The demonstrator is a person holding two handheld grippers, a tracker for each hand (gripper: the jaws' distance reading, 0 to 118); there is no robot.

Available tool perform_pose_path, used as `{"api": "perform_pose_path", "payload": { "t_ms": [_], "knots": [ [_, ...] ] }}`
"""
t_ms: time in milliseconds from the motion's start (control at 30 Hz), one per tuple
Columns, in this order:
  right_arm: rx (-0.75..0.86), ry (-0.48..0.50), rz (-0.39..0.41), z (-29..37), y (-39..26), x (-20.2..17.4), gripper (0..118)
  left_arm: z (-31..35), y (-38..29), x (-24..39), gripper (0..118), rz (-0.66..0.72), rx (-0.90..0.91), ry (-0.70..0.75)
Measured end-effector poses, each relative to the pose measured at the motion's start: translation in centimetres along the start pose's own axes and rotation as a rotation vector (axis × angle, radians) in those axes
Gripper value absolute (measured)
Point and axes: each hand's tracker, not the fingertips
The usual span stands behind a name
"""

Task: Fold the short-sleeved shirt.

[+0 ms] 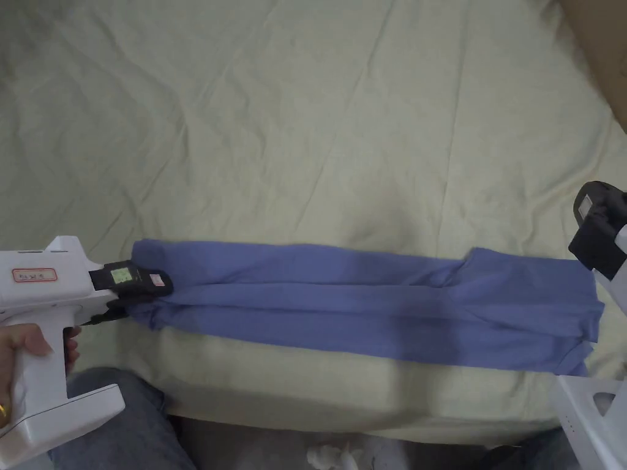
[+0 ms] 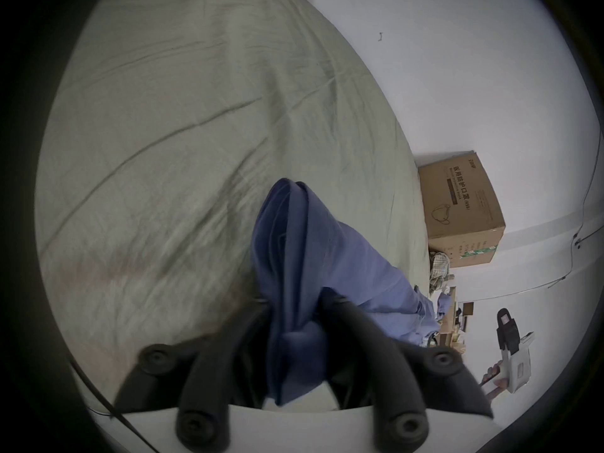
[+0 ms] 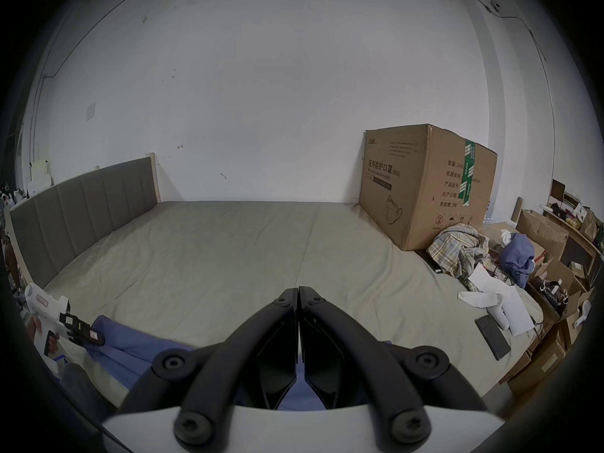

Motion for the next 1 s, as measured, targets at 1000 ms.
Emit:
{"api": "perform_pose_path", "payload": {
  "t_ms": [1000],
  "knots": [
    [0.08,-0.081,-0.137,6.2,-2.1,8.0,0,-13.1,-14.5,28.2,8,-0.711,-0.127,0.204]
  ]
}}
